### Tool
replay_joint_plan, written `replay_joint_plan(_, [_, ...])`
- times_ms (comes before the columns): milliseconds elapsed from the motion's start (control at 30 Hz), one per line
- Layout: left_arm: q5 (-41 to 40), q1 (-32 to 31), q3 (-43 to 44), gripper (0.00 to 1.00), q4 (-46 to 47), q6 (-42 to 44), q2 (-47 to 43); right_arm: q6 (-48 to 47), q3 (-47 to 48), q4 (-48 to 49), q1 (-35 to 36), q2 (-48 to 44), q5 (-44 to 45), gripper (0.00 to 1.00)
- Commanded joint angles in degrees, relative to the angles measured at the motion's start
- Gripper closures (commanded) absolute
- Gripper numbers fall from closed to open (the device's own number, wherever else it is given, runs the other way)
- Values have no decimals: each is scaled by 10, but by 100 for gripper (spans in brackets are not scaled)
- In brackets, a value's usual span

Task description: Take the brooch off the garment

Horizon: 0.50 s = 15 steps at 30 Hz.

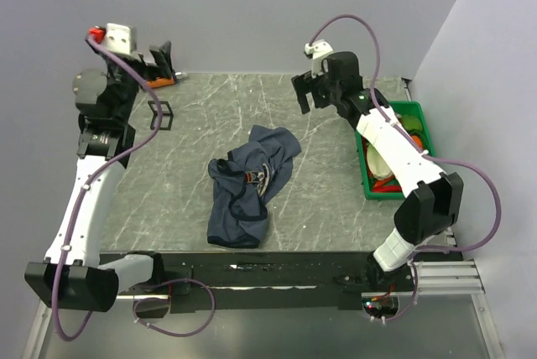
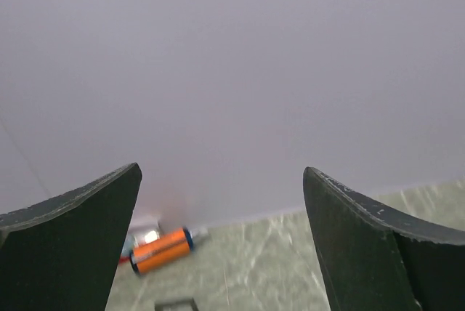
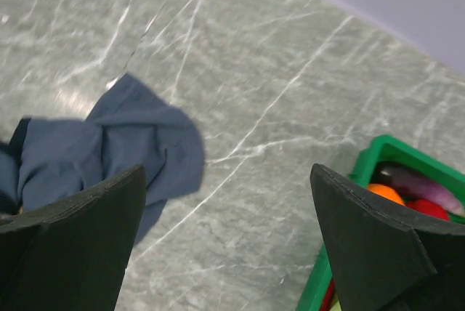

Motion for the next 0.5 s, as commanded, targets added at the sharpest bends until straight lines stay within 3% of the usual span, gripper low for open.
replay_joint_plan(0, [39, -1, -78, 0, -130, 21, 17, -59, 19, -49, 10, 33, -129, 0])
replay_joint_plan(200, [69, -1, -123, 1, -252, -11, 5, -163, 81, -106, 53, 95, -311, 10])
replay_joint_plan(333, [62, -1, -151, 0, -281, -48, -6, -223, 108, -169, 101, 150, -365, 17])
replay_joint_plan(467, [33, 1, -170, 1, -283, -73, -24, -243, 111, -155, 140, 184, -380, 19])
